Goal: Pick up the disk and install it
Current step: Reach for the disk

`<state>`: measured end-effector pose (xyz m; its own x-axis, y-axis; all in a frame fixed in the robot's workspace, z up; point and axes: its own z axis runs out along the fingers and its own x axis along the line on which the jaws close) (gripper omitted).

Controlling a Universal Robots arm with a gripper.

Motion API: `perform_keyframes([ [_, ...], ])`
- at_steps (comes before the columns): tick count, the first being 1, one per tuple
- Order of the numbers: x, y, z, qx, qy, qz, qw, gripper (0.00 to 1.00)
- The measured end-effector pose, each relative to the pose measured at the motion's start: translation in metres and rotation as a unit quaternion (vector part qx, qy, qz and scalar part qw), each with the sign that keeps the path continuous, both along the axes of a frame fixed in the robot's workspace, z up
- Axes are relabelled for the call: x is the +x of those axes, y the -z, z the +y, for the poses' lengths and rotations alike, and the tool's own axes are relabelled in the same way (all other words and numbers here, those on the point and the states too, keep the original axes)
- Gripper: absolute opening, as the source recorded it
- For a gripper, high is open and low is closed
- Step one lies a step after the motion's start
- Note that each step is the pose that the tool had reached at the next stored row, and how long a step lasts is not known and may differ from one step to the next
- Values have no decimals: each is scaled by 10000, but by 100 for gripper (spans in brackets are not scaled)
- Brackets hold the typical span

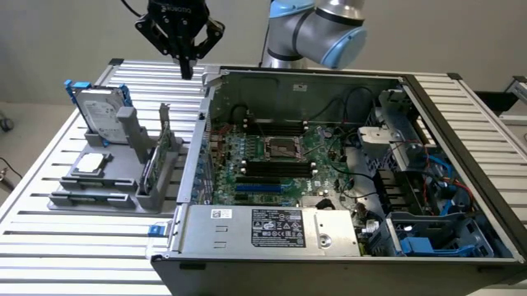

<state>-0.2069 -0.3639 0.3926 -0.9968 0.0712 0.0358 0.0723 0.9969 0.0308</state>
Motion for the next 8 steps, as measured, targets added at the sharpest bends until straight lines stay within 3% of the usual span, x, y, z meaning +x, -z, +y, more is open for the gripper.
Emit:
perform_keyframes([
  [5,-149,0,70,-18,0,127,9999,11],
  [8,-254,0,100,-22,-1,189,9998,11],
])
